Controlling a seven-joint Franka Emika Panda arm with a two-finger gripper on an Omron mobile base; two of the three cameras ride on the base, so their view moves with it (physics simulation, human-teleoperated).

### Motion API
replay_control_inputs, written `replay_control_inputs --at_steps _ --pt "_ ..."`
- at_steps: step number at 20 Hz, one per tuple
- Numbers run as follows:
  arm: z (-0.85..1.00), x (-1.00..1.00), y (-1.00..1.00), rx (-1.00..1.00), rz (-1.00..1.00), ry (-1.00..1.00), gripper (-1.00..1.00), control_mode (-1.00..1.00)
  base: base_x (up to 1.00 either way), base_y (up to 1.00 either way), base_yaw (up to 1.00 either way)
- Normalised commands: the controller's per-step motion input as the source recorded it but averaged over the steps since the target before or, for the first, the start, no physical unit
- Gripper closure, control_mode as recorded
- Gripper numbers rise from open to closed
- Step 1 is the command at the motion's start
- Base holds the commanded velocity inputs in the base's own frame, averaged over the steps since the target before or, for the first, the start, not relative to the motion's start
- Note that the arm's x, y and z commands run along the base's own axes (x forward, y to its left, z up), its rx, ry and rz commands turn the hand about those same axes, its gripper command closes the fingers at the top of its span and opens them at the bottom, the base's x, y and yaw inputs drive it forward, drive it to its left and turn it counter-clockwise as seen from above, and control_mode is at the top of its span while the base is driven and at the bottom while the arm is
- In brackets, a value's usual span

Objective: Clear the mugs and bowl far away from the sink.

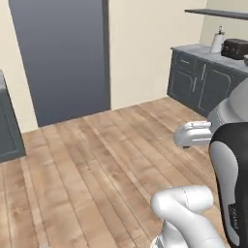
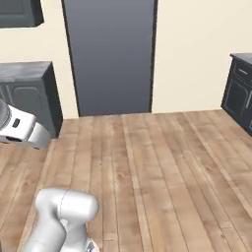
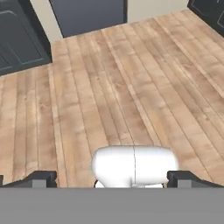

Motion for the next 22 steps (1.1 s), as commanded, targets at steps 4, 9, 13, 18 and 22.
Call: replay_control_inputs --at_steps 4,9,13,18,22 --pt "0.0 0.0 0.0 0.0 0.0 0.0 -1.0 1.0 0.0 0.0 -1.0" --pt "0.0 0.0 0.0 0.0 0.0 0.0 -1.0 1.0 0.0 0.0 -1.0" --pt "0.0 0.0 0.0 0.0 0.0 0.0 -1.0 1.0 0.55 0.13 -0.74" --pt "0.0 0.0 0.0 0.0 0.0 0.0 -1.0 1.0 1.0 0.74 -0.38" --pt "0.0 0.0 0.0 0.0 0.0 0.0 -1.0 1.0 1.0 1.0 -0.32"
